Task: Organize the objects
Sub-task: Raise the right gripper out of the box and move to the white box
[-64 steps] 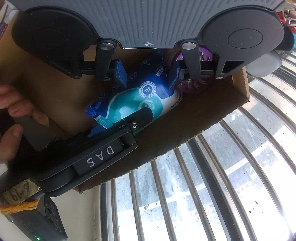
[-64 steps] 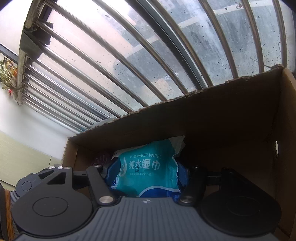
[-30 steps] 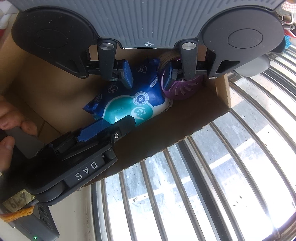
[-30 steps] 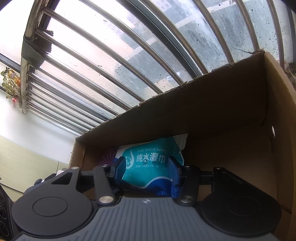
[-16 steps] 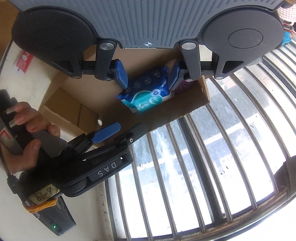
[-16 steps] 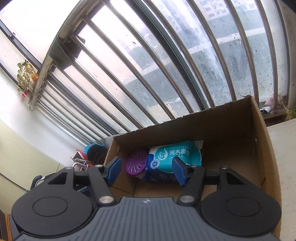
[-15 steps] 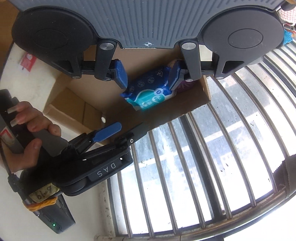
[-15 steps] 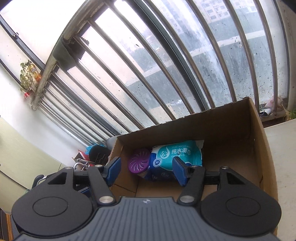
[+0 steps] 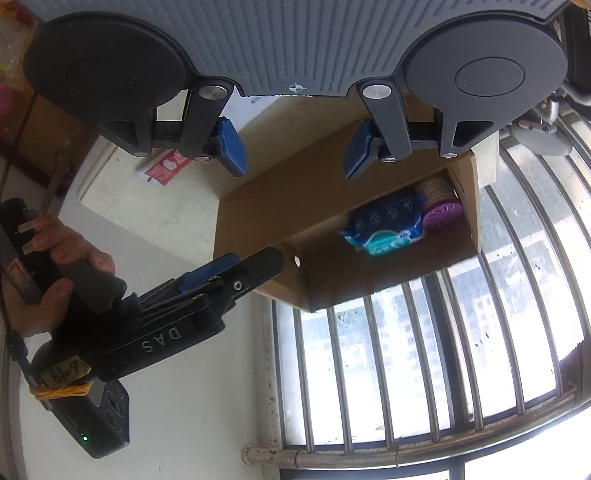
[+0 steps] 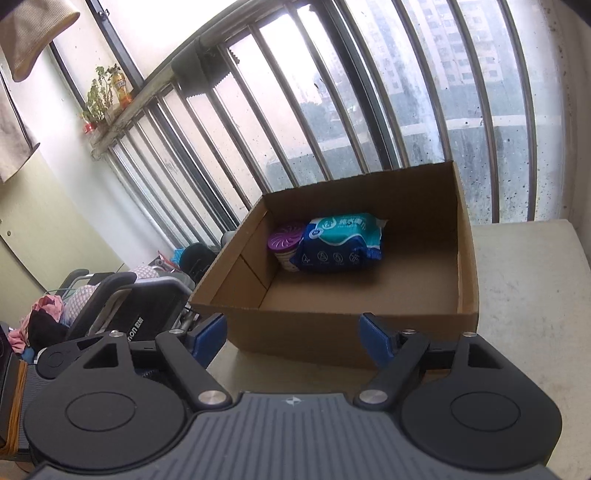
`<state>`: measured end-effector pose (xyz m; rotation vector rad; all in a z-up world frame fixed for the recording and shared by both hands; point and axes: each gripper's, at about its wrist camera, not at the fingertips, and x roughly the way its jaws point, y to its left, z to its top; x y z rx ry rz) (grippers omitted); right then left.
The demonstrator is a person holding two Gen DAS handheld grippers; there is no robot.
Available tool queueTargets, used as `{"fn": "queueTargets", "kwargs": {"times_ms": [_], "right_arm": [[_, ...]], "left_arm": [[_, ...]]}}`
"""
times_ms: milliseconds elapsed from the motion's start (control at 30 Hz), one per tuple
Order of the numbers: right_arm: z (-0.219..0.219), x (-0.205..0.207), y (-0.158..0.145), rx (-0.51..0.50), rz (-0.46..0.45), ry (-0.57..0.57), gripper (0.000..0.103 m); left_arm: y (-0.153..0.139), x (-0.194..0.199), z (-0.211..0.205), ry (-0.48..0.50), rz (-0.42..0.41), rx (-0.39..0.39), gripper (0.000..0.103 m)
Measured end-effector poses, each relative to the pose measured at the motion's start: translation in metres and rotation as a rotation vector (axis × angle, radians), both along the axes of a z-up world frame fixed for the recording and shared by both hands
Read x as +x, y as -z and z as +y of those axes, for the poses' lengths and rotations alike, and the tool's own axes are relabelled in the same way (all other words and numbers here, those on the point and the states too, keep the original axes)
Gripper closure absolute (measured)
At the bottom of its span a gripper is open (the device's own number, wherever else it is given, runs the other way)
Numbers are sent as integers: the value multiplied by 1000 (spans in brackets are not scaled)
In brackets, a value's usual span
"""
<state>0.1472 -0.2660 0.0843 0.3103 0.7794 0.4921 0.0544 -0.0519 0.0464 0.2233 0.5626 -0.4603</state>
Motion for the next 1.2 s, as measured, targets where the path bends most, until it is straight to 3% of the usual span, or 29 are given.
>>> {"fn": "queueTargets", "kwargs": {"times_ms": [167, 333, 467, 633, 733, 967, 1200], "right_arm": [[5, -25, 33, -16, 56, -62, 22], [0, -41, 56, 34, 88, -68, 16], [-3, -52, 65, 25, 47, 14, 16], [2, -51, 77, 95, 87, -36, 18], [12, -52, 82, 59, 112, -67, 19], [20, -50, 94, 46, 146, -104, 23], [20, -43, 106, 66, 151, -65, 25]], "left_arm": [[37, -13, 13, -14, 73, -40, 41], [73, -15, 42, -96, 283, -297, 39], [89, -28, 40, -119, 217, -222, 38], [96, -30, 36, -74, 175, -161, 37], [98, -27, 34, -50, 138, -131, 37], [108, -12, 34, 5, 123, -153, 37], [113, -8, 25, 40, 115, -114, 37]]}}
